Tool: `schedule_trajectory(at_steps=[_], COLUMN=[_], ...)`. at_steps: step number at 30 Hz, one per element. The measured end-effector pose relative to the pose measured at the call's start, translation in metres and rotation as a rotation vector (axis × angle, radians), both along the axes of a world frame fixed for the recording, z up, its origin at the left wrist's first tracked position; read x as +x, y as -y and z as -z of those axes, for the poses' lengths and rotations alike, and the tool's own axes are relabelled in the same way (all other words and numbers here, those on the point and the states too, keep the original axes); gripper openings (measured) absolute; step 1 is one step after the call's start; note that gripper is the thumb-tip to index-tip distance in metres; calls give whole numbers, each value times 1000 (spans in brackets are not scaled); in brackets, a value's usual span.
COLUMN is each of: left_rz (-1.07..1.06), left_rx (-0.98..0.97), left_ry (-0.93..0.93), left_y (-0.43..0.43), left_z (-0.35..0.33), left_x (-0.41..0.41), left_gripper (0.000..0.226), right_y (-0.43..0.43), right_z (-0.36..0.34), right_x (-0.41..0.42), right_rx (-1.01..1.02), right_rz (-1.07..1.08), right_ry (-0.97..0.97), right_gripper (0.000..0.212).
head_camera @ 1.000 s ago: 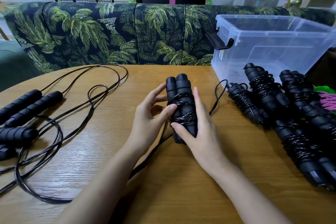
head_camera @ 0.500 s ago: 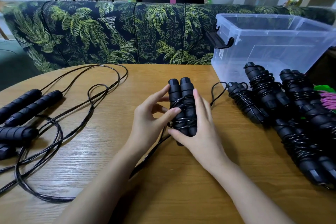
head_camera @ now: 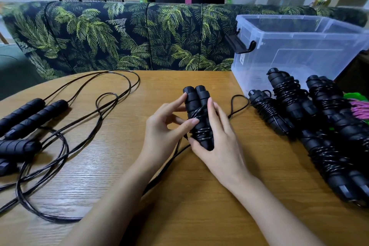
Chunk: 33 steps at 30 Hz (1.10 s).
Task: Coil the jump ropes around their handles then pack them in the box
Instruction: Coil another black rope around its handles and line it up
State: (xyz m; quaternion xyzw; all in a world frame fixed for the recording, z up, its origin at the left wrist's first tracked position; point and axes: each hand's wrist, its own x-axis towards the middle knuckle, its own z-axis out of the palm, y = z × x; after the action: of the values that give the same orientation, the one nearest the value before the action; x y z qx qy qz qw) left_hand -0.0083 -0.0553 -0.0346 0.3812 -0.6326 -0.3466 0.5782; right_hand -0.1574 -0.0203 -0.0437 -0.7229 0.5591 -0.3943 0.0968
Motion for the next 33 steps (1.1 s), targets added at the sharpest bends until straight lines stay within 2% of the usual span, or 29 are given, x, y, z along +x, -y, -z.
schedule_trajectory(at_steps=[4,7,8,10,12,15,18,20,23,26,30,33], left_rz=[33,177,216,249,278,321,356,368,250,-15,-252,-311], left_rx=[24,185,219,214,179,131,116,105,-78,-416,-787,-833], left_ry=[8,-124,-94,153,354,348,235,246,446,799,1156,1239], left_y=[-2,0,2,4,3,1,-1,-4,1,14,15,10], left_z=[-2,-1,1,7,10,8,-3,-15,-27,-39,-62,-59], left_x=[0,-2,-1,2,0,-6,-6,-5,7,27,46,56], left_gripper=[71,81,81,71,49,20,19,17,15,35,33,36], right_y=[1,8,10,13,13,10,7,4,-2,-8,-13,-13], right_z=[0,1,0,-4,-8,-15,-26,-33,-41,-40,-32,-28], right_x=[0,-10,-15,-24,-31,-38,-44,-49,-55,-56,-44,-31], right_rx=[3,-33,-32,-18,-14,-8,-22,-22,-9,12,47,45], right_rz=[25,42,54,73,75,60,69,91,107,95,57,60], right_ry=[-47,-35,-42,-60,-72,-69,-83,-115,-189,-301,-334,-257], right_gripper=[110,106,106,108,107,103,101,100,99,99,98,97])
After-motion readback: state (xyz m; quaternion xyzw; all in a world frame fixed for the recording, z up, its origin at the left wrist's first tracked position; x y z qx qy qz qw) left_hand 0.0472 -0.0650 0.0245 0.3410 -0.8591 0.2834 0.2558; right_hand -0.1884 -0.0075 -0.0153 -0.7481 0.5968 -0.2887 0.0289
